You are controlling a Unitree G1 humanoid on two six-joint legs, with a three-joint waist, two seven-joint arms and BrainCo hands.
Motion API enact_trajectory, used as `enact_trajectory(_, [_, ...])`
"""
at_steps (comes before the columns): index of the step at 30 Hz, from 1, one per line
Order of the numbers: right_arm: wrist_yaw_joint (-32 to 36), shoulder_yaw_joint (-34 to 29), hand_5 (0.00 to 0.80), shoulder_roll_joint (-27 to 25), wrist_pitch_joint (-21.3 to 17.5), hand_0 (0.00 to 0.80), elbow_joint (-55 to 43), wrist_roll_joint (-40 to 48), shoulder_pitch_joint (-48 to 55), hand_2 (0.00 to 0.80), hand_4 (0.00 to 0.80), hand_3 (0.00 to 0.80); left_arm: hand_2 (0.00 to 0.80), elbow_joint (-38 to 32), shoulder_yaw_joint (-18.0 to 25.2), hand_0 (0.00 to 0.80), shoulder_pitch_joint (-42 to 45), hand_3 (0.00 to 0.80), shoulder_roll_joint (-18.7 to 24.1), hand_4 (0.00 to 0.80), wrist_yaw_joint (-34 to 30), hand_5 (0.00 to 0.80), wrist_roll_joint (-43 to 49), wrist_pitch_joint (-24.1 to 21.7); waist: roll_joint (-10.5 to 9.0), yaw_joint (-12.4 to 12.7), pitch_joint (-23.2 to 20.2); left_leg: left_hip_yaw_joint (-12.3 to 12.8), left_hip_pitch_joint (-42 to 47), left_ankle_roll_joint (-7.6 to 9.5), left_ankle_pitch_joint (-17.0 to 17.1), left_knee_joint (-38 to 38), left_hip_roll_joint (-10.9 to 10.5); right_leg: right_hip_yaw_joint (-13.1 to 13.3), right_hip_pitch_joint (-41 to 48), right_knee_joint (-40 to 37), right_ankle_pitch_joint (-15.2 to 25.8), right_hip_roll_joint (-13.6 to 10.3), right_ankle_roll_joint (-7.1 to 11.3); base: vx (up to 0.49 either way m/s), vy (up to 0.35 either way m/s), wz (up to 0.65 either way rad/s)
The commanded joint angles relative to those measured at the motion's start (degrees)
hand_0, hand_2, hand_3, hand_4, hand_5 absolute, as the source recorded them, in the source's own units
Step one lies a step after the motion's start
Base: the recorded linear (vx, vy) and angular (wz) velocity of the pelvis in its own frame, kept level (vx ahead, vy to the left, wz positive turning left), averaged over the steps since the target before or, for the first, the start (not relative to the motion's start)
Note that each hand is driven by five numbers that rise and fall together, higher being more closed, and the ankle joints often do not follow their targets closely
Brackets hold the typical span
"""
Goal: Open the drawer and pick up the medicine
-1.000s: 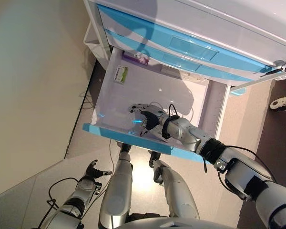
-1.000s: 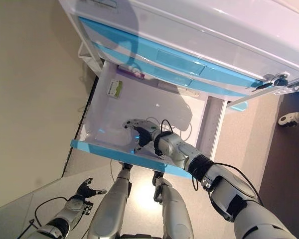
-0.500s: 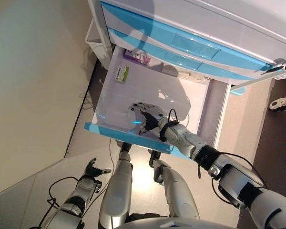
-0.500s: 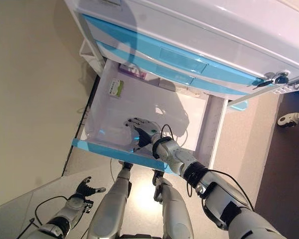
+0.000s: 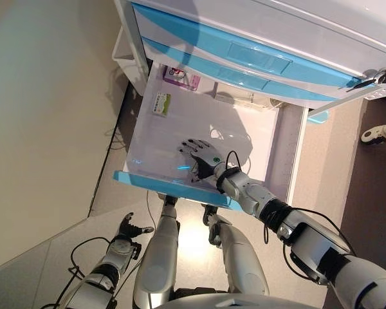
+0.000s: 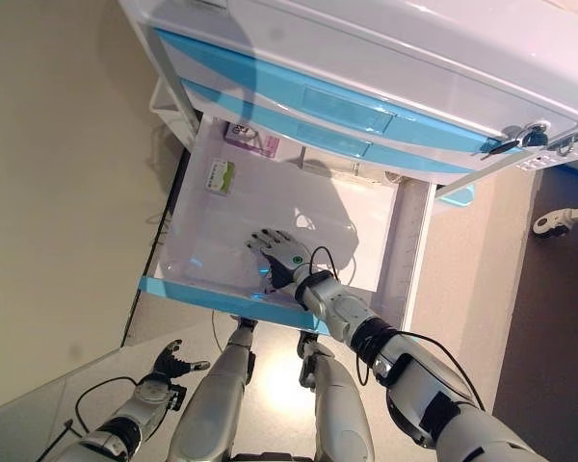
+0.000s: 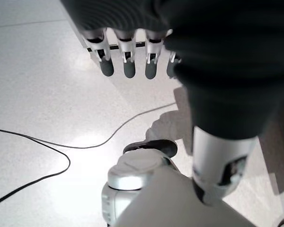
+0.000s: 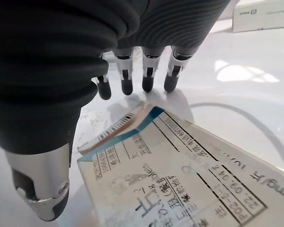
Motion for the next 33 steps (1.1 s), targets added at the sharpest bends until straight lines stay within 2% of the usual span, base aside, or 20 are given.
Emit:
enact_trajectory(1, [0.0,-4.2,0.0,-7.5,6.0,0.0,3.2,-0.8,7.6,0.0,0.0,0.0,0.0,0.3,0.4,0.0,1.2,0.0,-2.3,0.0,1.3,0.0,0.1,-0.5,3.68,-1.3,0.7,1.9,1.0,2.54,4.4,-8.0,-2.8,1.5,-2.3,5.8,1.4,-1.7,2.68,0.013,0.004,0.11])
enact_trajectory(10, [-2.7,-13.5,0.0,-14.3,5.2,0.0,-13.8,0.5,14.2,0.0,0.0,0.0,0.0,0.8,1.8,0.0,1.8,0.0,-3.2,0.0,2.0,0.0,1.2,-0.1,2.65,-2.7,0.1,2.9,1.3,2.96,3.5,-7.1,-2.8,2.4,-2.6,5.9,1.6,-1.6,2.86,0.006,0.007,0.04])
enact_trajectory(19, [-2.9,-17.9,0.0,-16.4,5.0,0.0,-16.6,2.1,18.6,0.0,0.0,0.0,0.0,1.1,2.7,0.0,2.1,0.0,-3.2,0.0,1.6,0.0,1.8,0.0,2.01,-3.6,-0.5,4.3,1.7,3.37,2.3,-5.9,-2.8,4.4,-3.0,7.0,1.8,-1.4,3.09,-0.004,0.028,-0.13])
enact_trajectory(28, [-1.4,-19.0,0.0,-16.1,6.1,0.0,-14.7,2.8,19.8,0.0,0.0,0.0,0.0,1.5,3.3,0.0,2.5,0.0,-3.0,0.0,1.0,0.0,2.5,0.4,2.41,-4.0,-0.5,5.0,1.8,3.51,2.2,-5.6,-2.9,5.1,-3.3,7.5,1.6,-1.4,2.93,-0.005,0.012,-0.07])
enact_trajectory(29, [-1.5,-19.2,0.304,-15.8,6.2,0.304,-14.4,3.0,19.8,0.304,0.304,0.304,0.0,1.6,3.4,0.0,2.5,0.0,-3.0,0.0,1.0,0.0,2.4,0.4,2.44,-4.0,-0.5,5.0,1.7,3.52,2.2,-5.6,-3.0,5.1,-3.3,7.5,1.7,-1.4,2.93,-0.001,0.003,-0.04])
enact_trajectory(30, [-1.5,-19.2,0.427,-15.7,6.3,0.427,-14.1,3.1,19.8,0.427,0.427,0.427,0.0,1.7,3.5,0.0,2.5,0.0,-3.0,0.0,1.0,0.0,2.4,0.4,2.5,-4.0,-0.5,5.1,1.8,3.51,2.3,-5.6,-3.0,5.1,-3.4,7.5,1.7,-1.4,2.91,0.0,0.0,0.0])
enact_trajectory(31, [-1.3,-19.2,0.637,-15.5,6.5,0.637,-14.3,3.0,19.8,0.637,0.637,0.637,0.0,1.8,3.5,0.0,2.5,0.0,-3.0,0.0,0.9,0.0,2.5,0.5,2.47,-4.0,-0.5,5.1,1.8,3.5,2.3,-5.7,-3.0,5.1,-3.3,7.4,1.7,-1.3,2.92,0.0,0.0,0.0])
enact_trajectory(32, [-1.3,-19.3,0.681,-15.3,6.5,0.681,-14.2,3.1,19.7,0.681,0.681,0.681,0.0,1.9,3.5,0.0,2.5,0.0,-3.0,0.0,0.9,0.0,2.5,0.6,2.52,-4.0,-0.5,5.1,1.8,3.53,2.3,-5.7,-3.0,5.1,-3.4,7.5,1.7,-1.3,2.9,0.0,0.0,0.0])
enact_trajectory(33, [-1.4,-19.1,0.8,-15.1,6.4,0.8,-13.8,3.3,19.5,0.8,0.8,0.8,0.0,2.0,3.6,0.0,2.6,0.0,-3.0,0.0,0.9,0.0,2.5,0.6,2.51,-4.0,-0.5,5.1,1.8,3.55,2.3,-5.7,-3.0,5.1,-3.4,7.5,1.8,-1.3,2.87,0.0,0.0,0.0])
